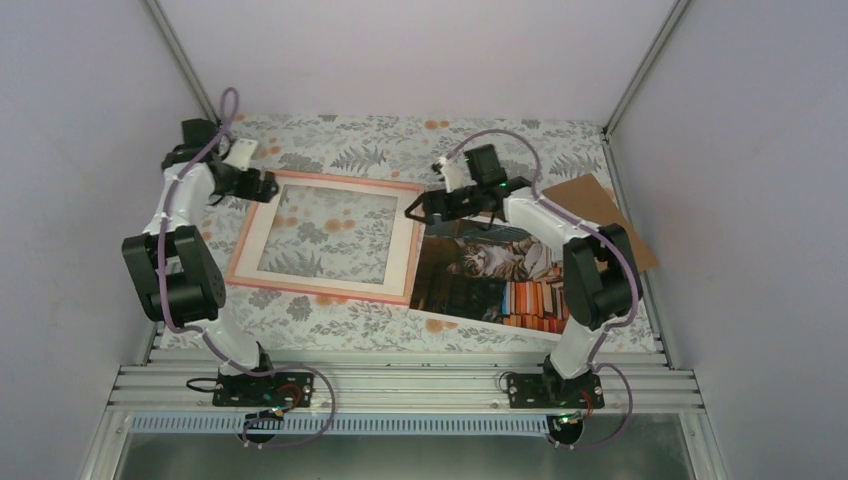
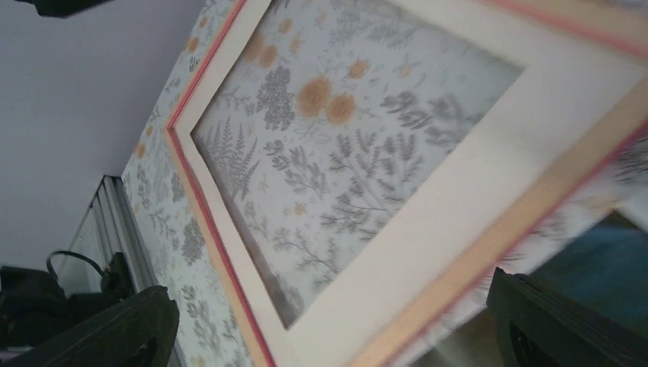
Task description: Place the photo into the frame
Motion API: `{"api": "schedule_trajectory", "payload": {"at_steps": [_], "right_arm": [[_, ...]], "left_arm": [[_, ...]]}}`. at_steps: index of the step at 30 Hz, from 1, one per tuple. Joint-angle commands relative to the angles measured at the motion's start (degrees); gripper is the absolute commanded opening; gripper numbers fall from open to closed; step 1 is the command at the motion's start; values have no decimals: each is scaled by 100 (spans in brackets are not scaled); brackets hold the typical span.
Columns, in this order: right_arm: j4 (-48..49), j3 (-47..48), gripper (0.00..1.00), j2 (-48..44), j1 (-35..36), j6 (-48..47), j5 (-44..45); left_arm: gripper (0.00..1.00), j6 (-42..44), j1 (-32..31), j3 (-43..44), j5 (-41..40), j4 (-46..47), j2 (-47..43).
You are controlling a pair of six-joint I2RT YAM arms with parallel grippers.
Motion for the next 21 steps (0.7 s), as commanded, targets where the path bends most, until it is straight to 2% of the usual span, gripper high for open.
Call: {"api": "schedule_trajectory", "payload": {"at_steps": [1, 6, 14, 17, 21], "right_arm": [[-687, 65, 100, -376, -786, -1801, -764], [-1920, 110, 100, -661, -1790, -2967, -655], [-3832, 5, 100, -1047, -4031, -4321, -533], [-4300, -235, 100, -1314, -4868, -4748, -441], [-4879, -661, 97, -1609, -6015, -5452, 13]], "left_arm": [[100, 856, -987, -199, 1015, 185, -402], [100, 1453, -2382, -664, 1114, 910, -660], [100, 2615, -4590, -1113, 929, 1655, -368], [99, 2842, -5197, -1260, 651, 2043, -146], [94, 2832, -5624, -1087, 413, 2228, 409]]}}
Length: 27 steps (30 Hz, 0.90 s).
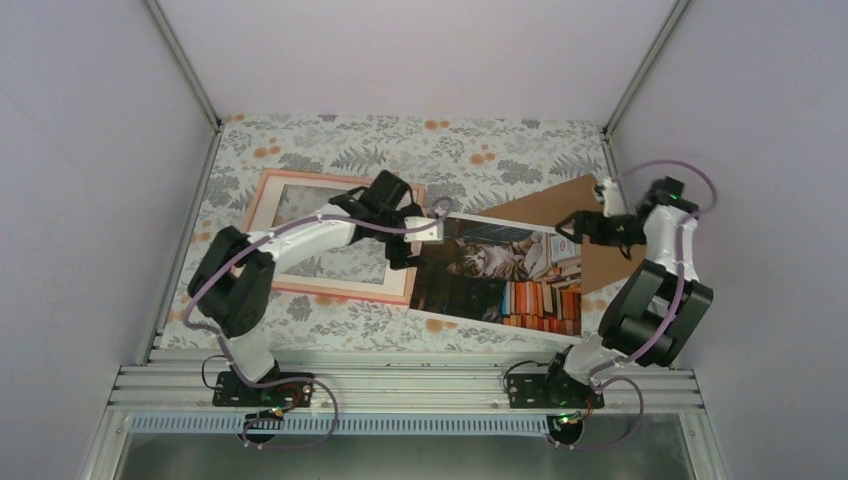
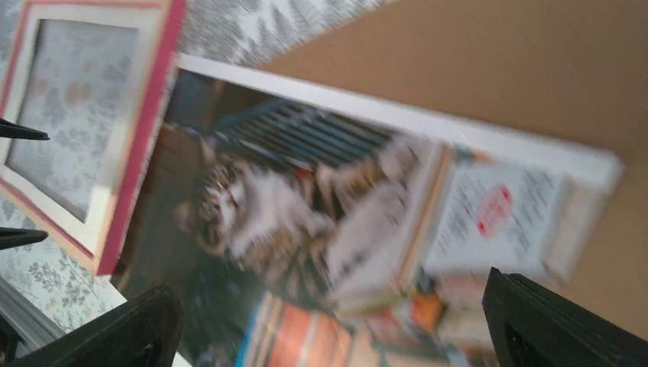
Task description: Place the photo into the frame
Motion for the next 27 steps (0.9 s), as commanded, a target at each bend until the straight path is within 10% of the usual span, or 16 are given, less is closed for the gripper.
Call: {"api": "schedule_trajectory", "payload": {"at_steps": [1, 10, 27], "right_arm": [[-1178, -458, 96, -303, -969, -1220, 459], [-1543, -1183, 92, 10, -2040, -1979, 1566], [-765, -1437, 75, 1549, -1887, -1158, 1419]], "left_arm": [[93, 311, -284, 117, -328, 514, 586], [93, 197, -590, 156, -931, 1216, 1168], [89, 317, -848, -61, -1280, 1786, 1849]]}}
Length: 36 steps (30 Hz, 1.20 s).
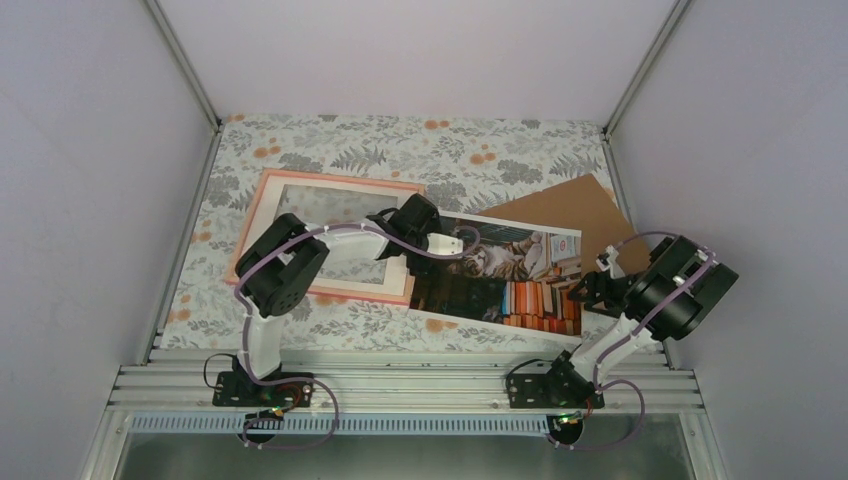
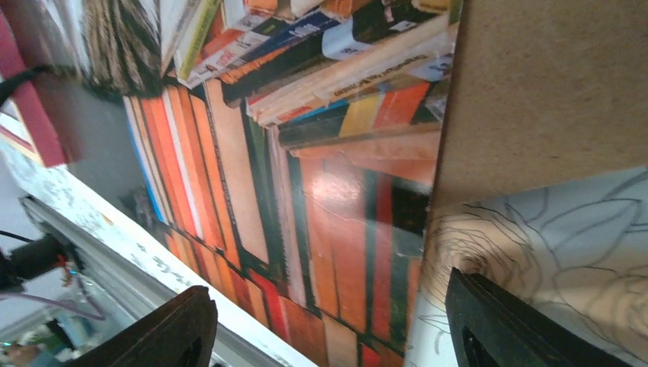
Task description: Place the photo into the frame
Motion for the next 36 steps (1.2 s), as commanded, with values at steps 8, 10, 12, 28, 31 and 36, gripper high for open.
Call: {"api": "schedule_trajectory", "payload": {"at_steps": [8, 10, 12, 28, 31, 36], "right_arm": [[-35, 286, 49, 361, 103, 84, -760], [-184, 424, 40, 285, 106, -20, -968], [-286, 534, 33, 254, 126, -79, -1177], [223, 244, 32, 432, 260, 487, -1175], [452, 328, 27, 581, 297, 813, -1107], [796, 398, 22, 643, 323, 1120, -590]], "left_arm": [[88, 91, -275, 115, -5, 160, 594], [88, 54, -284, 158, 21, 165, 635], [88, 33, -293, 184, 39, 169, 667], [88, -3, -295, 169, 115, 263, 715], [88, -13, -295, 153, 111, 283, 717], [88, -13, -295, 130, 50, 309, 671]]}}
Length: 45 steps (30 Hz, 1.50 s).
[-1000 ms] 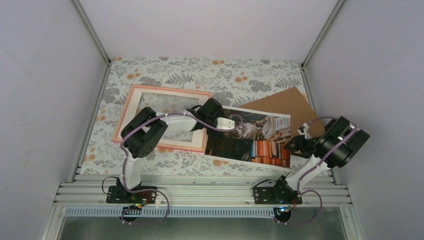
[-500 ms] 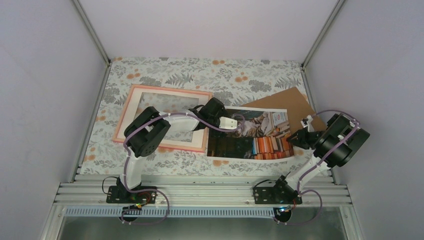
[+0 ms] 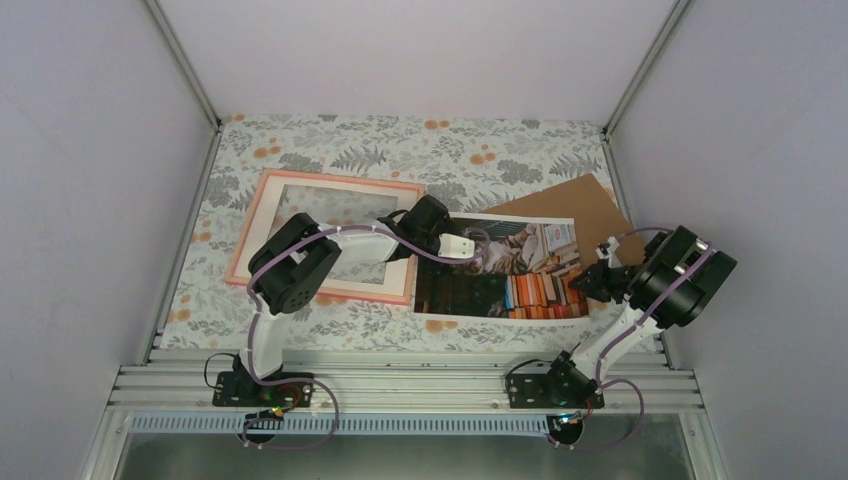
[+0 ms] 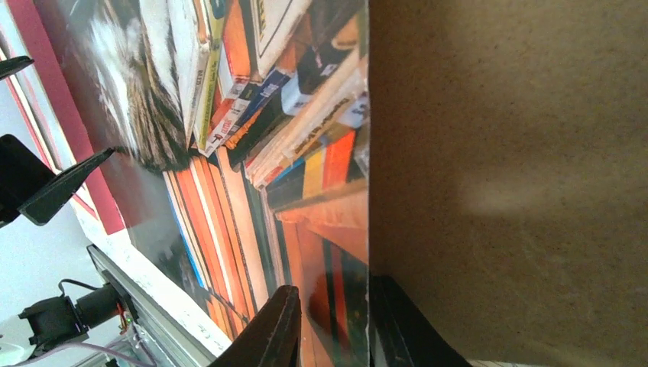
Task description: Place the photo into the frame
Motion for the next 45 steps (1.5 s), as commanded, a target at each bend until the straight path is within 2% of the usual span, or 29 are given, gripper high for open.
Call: {"api": "schedule_trajectory", "payload": {"at_steps": [1, 9, 15, 22, 24, 26, 31, 35, 40, 45], "right_arm": [[501, 77, 21, 35, 56, 361, 593], [880, -200, 12, -41, 102, 319, 1161], [1189, -440, 10, 77, 207, 377, 1430], [295, 33, 8, -187, 246, -286, 501], [16, 224, 9, -283, 250, -500, 166], [-149, 339, 17, -272, 272, -552, -142], [-47, 319, 29, 43, 478, -266, -396], [259, 383, 30, 224, 623, 186, -294], [520, 359, 23, 529, 723, 547, -3], [438, 469, 5, 352, 735, 520, 173]], "left_arm": [[88, 38, -55, -205, -121, -226, 260], [88, 12, -55, -212, -149, -204, 244], [88, -9, -55, -114, -132, -207, 278], [88, -26, -55, -142, -159, -185, 230], [88, -26, -55, -167, -138, -163, 229], [88, -28, -54, -184, -121, -143, 237], [88, -35, -55, -141, -73, -122, 285], [88, -44, -55, -142, -53, -96, 264], [88, -43, -55, -175, -68, -51, 277], [88, -95, -55, -175, -83, -40, 230]]}}
